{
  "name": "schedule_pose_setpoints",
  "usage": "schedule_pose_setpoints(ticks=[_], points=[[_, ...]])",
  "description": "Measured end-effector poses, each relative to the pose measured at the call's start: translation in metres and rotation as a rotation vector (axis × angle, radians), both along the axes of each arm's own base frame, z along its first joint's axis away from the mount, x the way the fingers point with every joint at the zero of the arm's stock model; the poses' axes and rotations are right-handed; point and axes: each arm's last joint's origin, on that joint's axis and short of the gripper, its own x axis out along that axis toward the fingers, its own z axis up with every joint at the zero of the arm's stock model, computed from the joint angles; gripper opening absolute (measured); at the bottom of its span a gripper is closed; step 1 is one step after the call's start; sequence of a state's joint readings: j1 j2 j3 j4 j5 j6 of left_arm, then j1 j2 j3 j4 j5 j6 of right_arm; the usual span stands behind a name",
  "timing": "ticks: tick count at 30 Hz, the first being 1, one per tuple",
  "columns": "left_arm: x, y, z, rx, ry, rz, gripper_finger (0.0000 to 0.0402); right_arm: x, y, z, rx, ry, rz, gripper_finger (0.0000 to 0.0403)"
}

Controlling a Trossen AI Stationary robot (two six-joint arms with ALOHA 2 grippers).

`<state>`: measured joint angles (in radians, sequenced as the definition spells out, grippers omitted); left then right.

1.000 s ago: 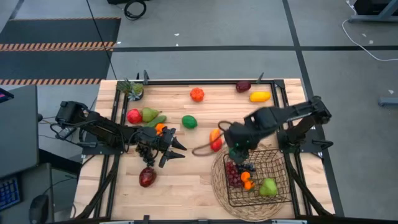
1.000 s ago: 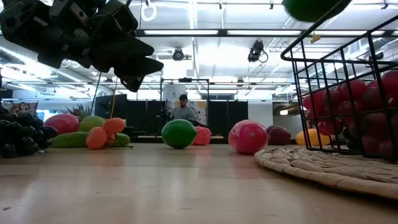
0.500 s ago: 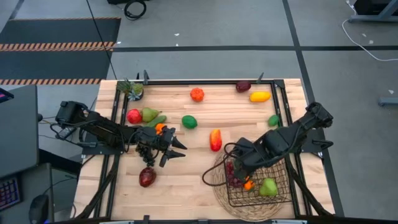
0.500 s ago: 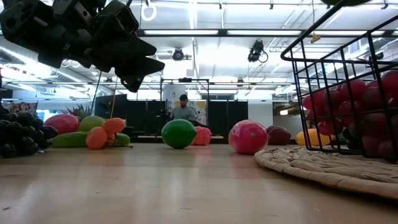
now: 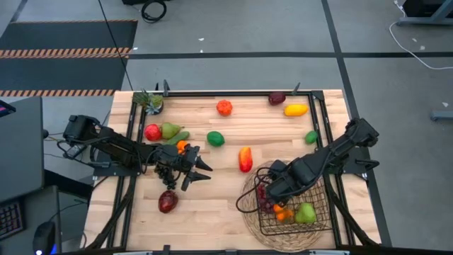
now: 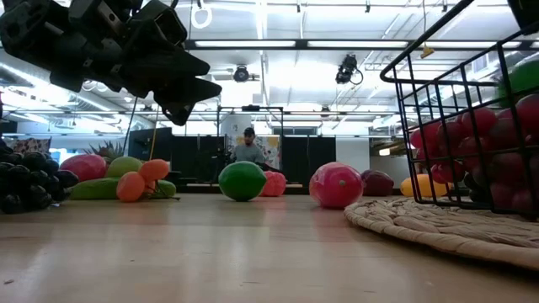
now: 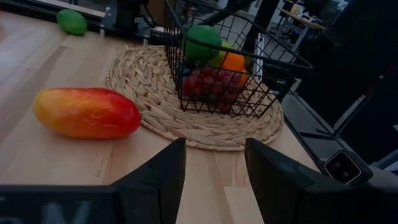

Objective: Build produce basket
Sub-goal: Put the orange mango into the black wire basket

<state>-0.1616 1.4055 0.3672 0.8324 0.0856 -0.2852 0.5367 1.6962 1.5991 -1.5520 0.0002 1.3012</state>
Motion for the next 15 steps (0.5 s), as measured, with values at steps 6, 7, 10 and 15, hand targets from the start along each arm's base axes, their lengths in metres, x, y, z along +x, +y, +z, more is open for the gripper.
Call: schedule_pose_setpoints(ticks=[6, 7, 10, 15], points=[[0.000, 0.000, 0.000, 0.002, 0.000, 0.009, 0.0172, 0.003, -0.010, 0.000, -0.042, -0.003, 0.034, 0.0351], [0.000, 0.000, 0.000, 0.002, -0.001, 0.014, 0.0172, 0.005, -0.012, 0.000, -0.056, -0.008, 0.045, 0.0351], [0.000, 0.001, 0.000, 0.004, -0.001, 0.021, 0.0172, 0.010, -0.024, 0.001, -0.105, -0.029, 0.068, 0.0348], [0.000, 0.001, 0.000, 0.004, -0.001, 0.022, 0.0172, 0.023, -0.055, 0.002, -0.208, -0.051, 0.078, 0.0348]])
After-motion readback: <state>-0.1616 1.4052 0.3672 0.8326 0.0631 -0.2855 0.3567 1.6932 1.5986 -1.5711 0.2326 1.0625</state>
